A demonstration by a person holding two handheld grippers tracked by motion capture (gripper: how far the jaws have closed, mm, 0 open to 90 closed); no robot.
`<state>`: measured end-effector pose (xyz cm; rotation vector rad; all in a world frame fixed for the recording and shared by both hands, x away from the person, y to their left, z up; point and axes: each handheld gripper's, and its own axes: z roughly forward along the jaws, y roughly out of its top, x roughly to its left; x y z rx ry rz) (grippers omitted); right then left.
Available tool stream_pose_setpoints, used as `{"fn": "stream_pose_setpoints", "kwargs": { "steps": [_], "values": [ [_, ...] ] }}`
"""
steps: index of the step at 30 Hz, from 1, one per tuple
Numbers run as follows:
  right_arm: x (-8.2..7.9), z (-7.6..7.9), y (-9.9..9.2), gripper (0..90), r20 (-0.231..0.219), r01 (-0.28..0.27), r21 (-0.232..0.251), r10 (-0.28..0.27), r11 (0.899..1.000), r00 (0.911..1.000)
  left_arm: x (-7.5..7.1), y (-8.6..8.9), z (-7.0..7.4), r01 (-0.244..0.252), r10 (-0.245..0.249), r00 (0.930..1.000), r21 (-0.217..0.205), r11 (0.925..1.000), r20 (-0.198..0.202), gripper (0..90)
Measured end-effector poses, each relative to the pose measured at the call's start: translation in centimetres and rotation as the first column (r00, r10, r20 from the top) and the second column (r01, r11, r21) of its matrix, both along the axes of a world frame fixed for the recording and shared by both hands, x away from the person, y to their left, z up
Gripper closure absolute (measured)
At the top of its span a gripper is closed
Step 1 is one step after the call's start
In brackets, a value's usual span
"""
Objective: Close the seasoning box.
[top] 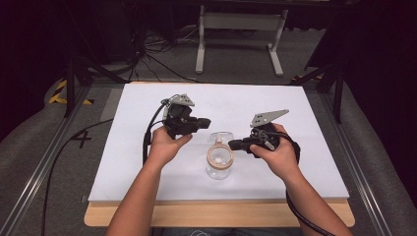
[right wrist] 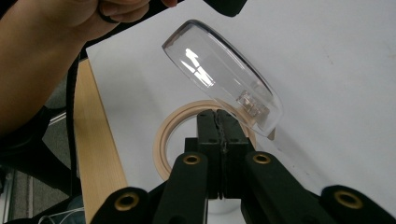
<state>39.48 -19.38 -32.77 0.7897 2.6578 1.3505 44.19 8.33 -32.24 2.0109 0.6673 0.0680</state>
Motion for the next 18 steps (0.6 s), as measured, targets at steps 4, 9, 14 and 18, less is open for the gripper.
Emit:
{"fn": "stream_pose_setpoints", "kwargs": {
  "steps": [4, 9, 14, 18],
  "values": [
    [-0.1, -0.2, 0.1, 89.9, -0.009, -0.012, -0.02, 0.012, 1.0, 0.9999, -0.3, 0.8, 0.2, 0.031, -0.031, 0.9995, 0.001, 0.9995, 0.007, 80.3],
    [-0.4, -0.5, 0.3, 89.9, -0.015, -0.029, -0.035, 0.029, 0.999, 0.9995, -0.9, 1.6, 0.5, 0.016, -0.016, 0.9997, 0.024, 0.9996, 0.018, 80.3],
    [-1.0, -0.7, 0.6, 89.9, -0.018, -0.058, -0.058, 0.057, 0.997, 0.9982, -1.2, 2.1, 0.4, 0.003, -0.004, 0.9999, 0.02, 0.9998, 0.015, 79.9],
    [-1.2, -0.8, 0.7, 89.9, -0.016, -0.072, -0.07, 0.071, 0.995, 0.9974, -1.5, 2.6, 0.3, -0.011, 0.01, 0.9999, 0.026, 0.9996, 0.009, 79.4]
  ]
}}
